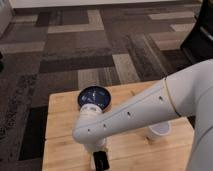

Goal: Place the eraser on the white sponge

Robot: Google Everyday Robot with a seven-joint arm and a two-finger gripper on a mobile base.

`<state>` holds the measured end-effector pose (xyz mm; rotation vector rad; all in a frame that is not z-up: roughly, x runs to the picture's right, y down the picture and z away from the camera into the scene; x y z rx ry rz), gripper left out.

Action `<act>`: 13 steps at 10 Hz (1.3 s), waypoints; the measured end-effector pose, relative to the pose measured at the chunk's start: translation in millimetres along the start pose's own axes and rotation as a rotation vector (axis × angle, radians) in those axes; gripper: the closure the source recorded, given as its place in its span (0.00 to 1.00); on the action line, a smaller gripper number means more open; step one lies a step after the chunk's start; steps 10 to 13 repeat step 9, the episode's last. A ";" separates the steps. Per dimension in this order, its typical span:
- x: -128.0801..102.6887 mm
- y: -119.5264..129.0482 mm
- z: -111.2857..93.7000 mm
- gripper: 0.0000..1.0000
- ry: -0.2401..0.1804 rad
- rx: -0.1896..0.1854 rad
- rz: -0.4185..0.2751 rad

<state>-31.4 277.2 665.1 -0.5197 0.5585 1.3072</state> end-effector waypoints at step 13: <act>0.0 0.0 0.0 0.20 0.000 0.000 0.000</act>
